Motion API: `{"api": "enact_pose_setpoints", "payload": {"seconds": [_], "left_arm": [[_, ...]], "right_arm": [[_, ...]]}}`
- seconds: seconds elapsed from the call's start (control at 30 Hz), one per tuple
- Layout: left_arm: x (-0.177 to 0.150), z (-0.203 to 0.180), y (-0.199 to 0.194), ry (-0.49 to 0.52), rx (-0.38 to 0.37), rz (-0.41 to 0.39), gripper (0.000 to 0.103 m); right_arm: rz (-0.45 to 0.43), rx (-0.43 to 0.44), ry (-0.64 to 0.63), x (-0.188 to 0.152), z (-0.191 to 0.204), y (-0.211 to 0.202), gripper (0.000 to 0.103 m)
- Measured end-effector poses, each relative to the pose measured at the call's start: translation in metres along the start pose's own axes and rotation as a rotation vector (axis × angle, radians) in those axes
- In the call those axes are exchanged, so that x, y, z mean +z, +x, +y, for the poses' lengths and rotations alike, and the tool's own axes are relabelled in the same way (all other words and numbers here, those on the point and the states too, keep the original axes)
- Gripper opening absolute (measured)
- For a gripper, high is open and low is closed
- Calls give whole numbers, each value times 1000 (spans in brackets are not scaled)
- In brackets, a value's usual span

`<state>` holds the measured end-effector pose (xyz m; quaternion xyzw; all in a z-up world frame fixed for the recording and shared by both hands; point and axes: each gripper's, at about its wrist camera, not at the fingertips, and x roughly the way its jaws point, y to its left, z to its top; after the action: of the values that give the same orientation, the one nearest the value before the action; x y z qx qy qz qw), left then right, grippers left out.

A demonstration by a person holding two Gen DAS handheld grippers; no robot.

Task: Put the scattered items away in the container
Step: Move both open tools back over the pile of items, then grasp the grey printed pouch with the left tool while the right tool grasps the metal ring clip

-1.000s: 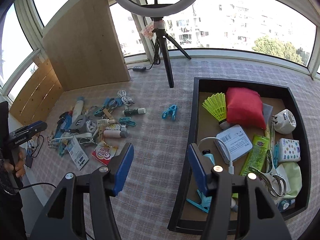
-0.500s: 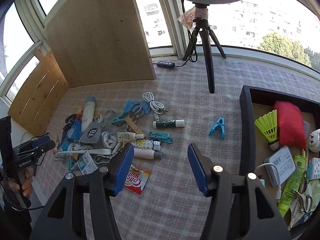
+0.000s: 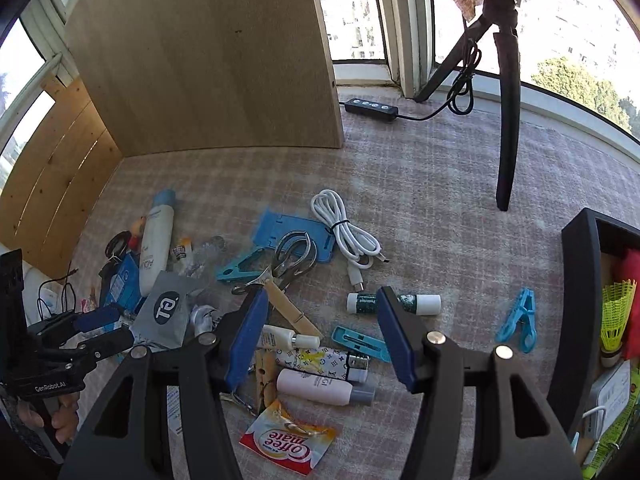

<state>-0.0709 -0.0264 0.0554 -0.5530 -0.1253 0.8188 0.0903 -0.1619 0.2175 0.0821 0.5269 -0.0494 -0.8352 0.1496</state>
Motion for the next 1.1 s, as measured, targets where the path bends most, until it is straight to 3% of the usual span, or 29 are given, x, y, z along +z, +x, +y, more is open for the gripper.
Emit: {"api": "enact_pose_setpoints", "payload": {"seconds": [0.67,0.73,0.83,0.97,1.07,1.1], "left_arm": [[16,-7,37,-10,-41,63,61],[15,-11,39,4,-35,68,58],[14,-15,41,13,-31,74,46],[14,-13,41,0,-43,69,39],[13,-12,38,-4,-49,56,24],[13,-11,36,-4,-47,47,15]], "right_arm": [[99,44,60,24,-4,64,49],[106,45,65,23,-5,66,39],[116,47,72,22,-5,69,32],[129,48,82,21,-5,73,29],[122,60,90,20,-5,74,15],[117,65,95,19,-6,74,11]]}}
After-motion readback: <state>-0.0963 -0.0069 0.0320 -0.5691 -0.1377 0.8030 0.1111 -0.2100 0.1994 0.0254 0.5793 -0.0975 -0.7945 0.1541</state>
